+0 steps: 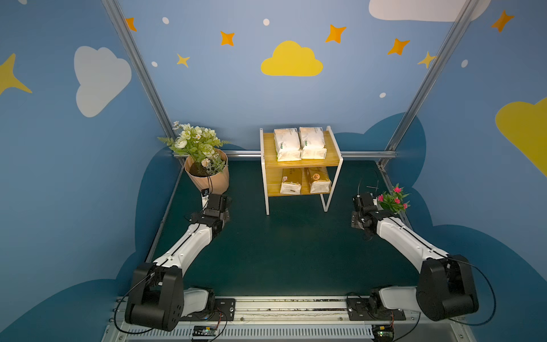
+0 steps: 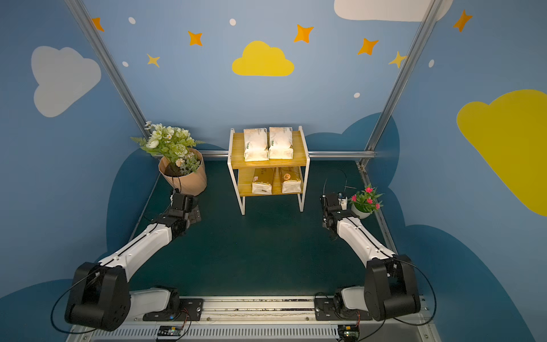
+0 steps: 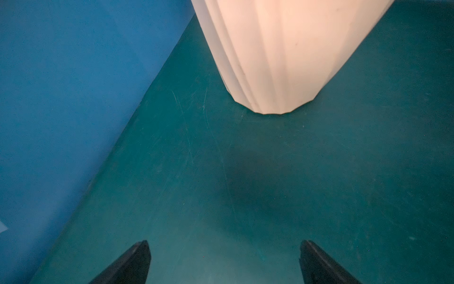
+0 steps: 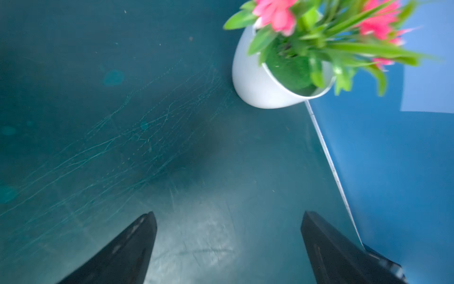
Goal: Place the tissue boxes on the shelf by color
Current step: Reset both arms
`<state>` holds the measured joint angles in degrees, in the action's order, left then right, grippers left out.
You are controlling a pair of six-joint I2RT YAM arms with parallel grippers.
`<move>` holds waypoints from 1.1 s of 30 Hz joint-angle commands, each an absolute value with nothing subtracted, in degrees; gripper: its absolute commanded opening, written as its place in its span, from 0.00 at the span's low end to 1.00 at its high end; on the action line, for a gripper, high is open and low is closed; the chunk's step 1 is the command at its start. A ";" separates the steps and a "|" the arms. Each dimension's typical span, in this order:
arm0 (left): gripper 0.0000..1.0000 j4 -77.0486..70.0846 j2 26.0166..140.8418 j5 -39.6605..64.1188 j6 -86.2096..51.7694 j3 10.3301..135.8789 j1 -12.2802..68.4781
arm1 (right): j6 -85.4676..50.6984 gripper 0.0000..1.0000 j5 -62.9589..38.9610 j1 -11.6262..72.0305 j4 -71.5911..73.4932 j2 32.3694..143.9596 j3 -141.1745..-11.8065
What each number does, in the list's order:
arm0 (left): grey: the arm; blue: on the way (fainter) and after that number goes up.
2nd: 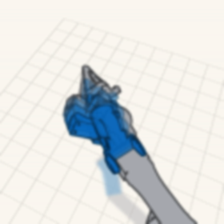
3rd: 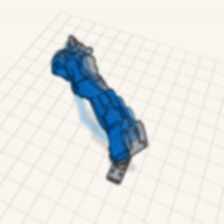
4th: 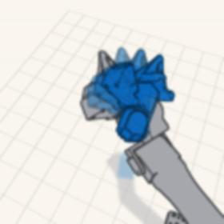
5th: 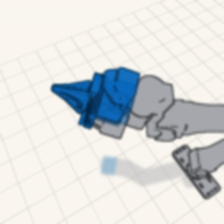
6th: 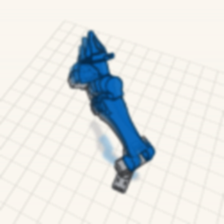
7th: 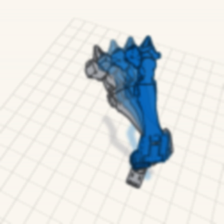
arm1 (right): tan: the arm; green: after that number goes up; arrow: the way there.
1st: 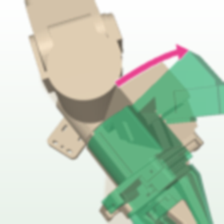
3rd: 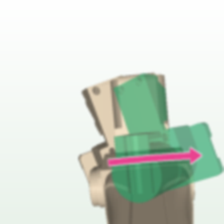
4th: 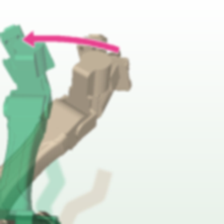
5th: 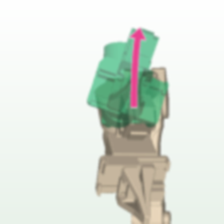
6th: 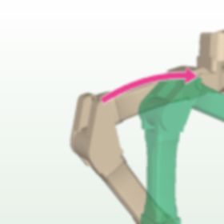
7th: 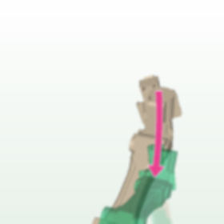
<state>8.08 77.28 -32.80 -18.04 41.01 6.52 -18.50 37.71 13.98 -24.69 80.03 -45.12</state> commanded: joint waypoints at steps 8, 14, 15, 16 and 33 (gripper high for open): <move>1.00 -16.60 86.64 -26.01 -8.48 36.85 3.88 | -3.96 0.99 36.29 13.37 14.38 85.89 -39.12; 1.00 -24.33 90.00 -21.78 -5.78 36.74 1.43 | -2.15 0.99 32.28 11.13 17.43 89.31 -40.25; 1.00 -24.83 90.50 -21.09 -5.71 36.58 1.15 | -2.07 0.99 32.05 10.87 18.35 88.78 -39.49; 1.00 -23.29 90.28 -20.91 -5.81 37.23 1.13 | -2.09 0.99 30.94 10.62 20.03 87.73 -37.64; 1.00 -48.29 88.15 -10.01 -2.23 22.04 0.26 | -0.51 0.99 11.54 4.66 35.55 84.57 -26.31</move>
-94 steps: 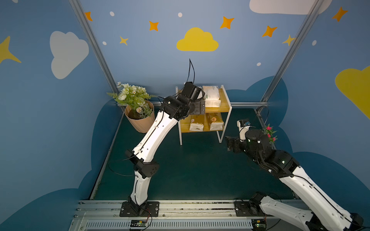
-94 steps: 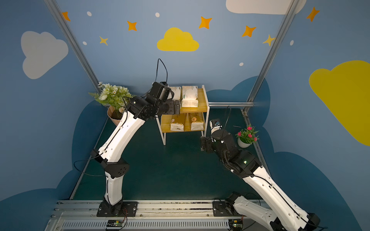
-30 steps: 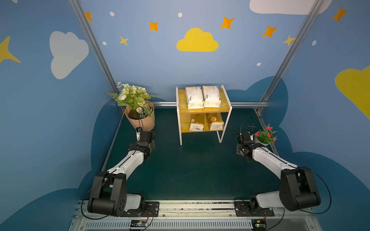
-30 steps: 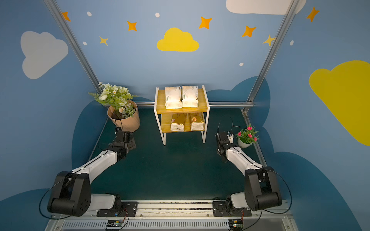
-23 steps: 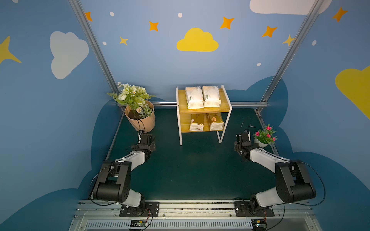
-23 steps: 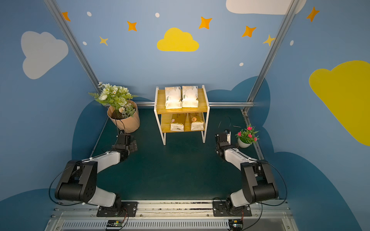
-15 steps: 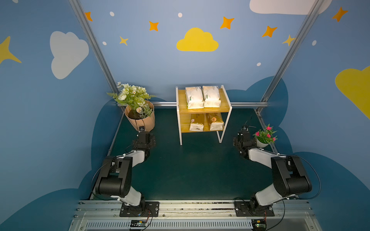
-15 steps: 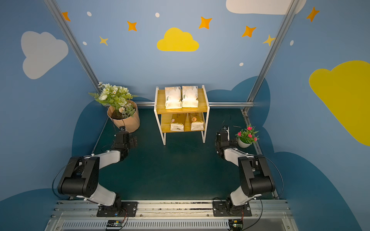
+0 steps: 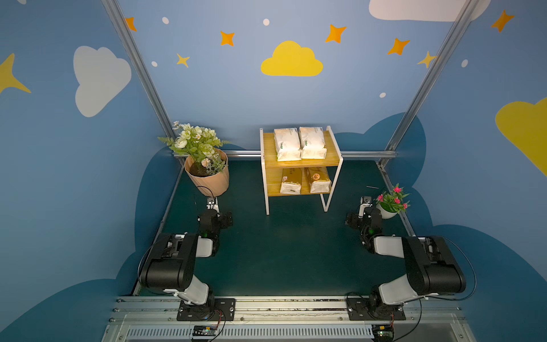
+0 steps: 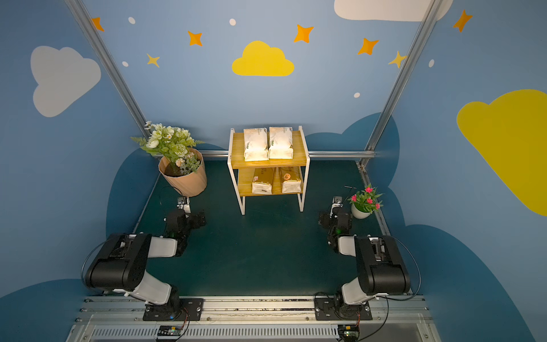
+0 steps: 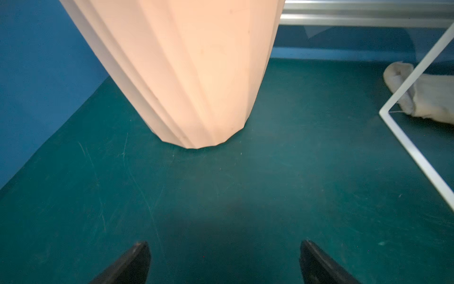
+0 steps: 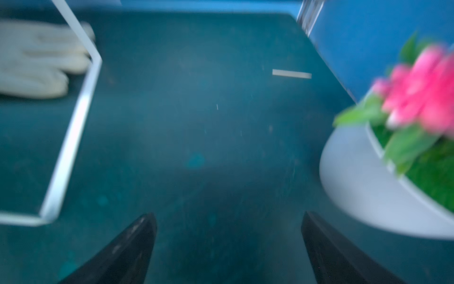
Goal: Place the tissue boxes on the shelf by color
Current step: Reset both arms
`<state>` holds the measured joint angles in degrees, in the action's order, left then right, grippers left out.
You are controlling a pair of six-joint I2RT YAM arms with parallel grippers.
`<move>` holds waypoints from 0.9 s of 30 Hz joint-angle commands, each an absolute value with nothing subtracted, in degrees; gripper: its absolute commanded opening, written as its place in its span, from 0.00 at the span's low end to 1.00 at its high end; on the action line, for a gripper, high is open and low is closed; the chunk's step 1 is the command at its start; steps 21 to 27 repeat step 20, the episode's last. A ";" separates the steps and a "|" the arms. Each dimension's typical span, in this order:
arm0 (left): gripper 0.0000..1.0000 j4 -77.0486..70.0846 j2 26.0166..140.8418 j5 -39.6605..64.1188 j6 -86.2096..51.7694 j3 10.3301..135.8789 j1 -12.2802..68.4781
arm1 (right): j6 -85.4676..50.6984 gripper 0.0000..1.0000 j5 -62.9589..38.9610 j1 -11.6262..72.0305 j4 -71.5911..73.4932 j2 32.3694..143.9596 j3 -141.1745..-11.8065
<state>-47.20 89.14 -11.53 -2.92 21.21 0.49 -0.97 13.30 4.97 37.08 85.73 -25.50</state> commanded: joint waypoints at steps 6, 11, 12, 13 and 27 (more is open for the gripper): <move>1.00 -48.15 88.07 -9.85 -1.76 22.16 0.43 | -0.43 0.99 11.42 4.68 35.42 84.51 -26.29; 1.00 -47.85 88.28 -9.94 -1.86 22.40 0.49 | -0.44 0.99 11.41 4.68 35.49 84.54 -26.33; 1.00 -47.69 88.41 -10.02 -1.95 22.54 0.44 | -0.48 0.99 11.42 4.66 35.42 84.52 -26.31; 1.00 -47.38 88.48 -10.02 -2.09 22.79 0.44 | -0.42 0.99 11.42 4.67 35.43 84.55 -26.32; 1.00 -47.88 88.33 -9.60 -2.08 22.38 0.29 | -0.43 0.99 11.42 4.69 35.33 84.54 -26.28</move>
